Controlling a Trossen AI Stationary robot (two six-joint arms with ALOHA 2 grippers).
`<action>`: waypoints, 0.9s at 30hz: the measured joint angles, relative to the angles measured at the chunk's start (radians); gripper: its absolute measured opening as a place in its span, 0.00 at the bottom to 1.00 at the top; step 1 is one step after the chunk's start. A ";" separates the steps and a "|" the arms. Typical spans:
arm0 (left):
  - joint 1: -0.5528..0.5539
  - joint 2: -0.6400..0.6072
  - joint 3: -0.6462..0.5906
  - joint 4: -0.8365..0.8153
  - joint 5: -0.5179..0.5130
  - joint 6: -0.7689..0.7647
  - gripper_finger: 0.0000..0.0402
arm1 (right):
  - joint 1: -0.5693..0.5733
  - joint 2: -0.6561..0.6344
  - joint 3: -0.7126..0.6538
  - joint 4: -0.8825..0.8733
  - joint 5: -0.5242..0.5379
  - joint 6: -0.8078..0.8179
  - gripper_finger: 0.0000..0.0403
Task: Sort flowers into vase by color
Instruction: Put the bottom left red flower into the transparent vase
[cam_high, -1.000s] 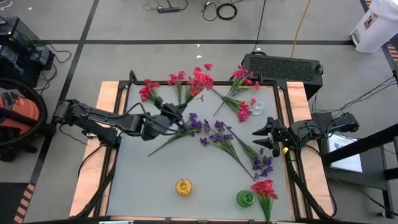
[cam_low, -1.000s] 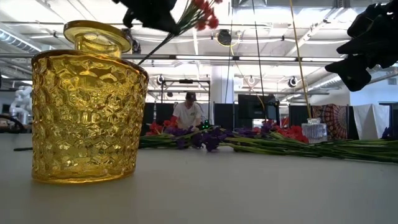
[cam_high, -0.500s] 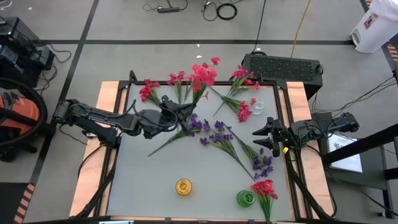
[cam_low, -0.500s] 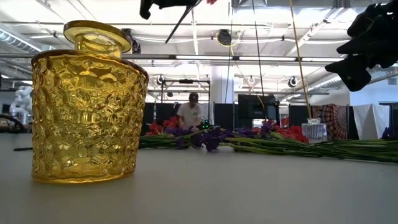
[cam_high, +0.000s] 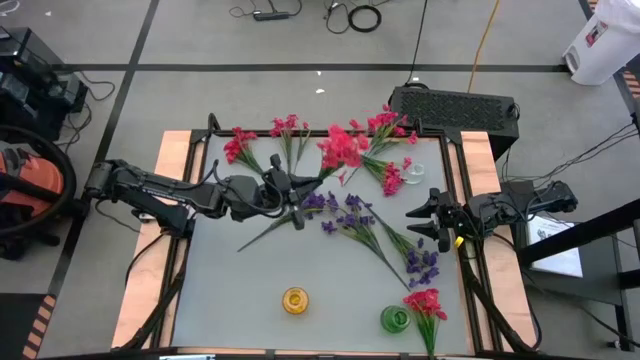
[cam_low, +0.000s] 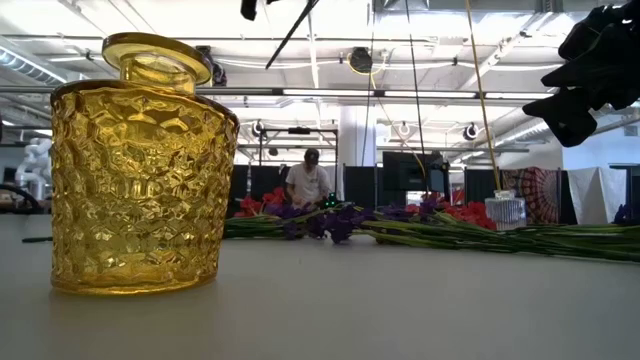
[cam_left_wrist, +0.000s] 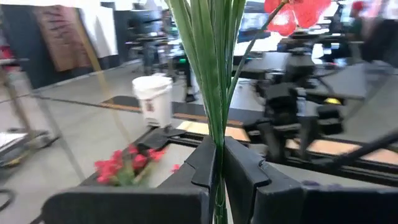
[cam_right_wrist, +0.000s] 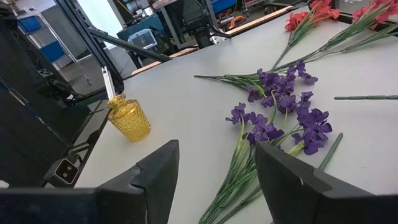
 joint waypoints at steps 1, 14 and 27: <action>0.000 0.000 0.000 0.000 0.026 0.000 0.07 | 0.000 0.000 0.000 0.000 0.000 0.000 0.50; 0.010 0.001 0.000 0.000 0.141 0.020 0.07 | 0.000 0.000 0.000 0.026 0.022 -0.018 0.50; 0.015 0.001 0.000 0.000 0.132 0.016 0.07 | 0.000 0.000 0.000 0.016 0.023 0.028 0.50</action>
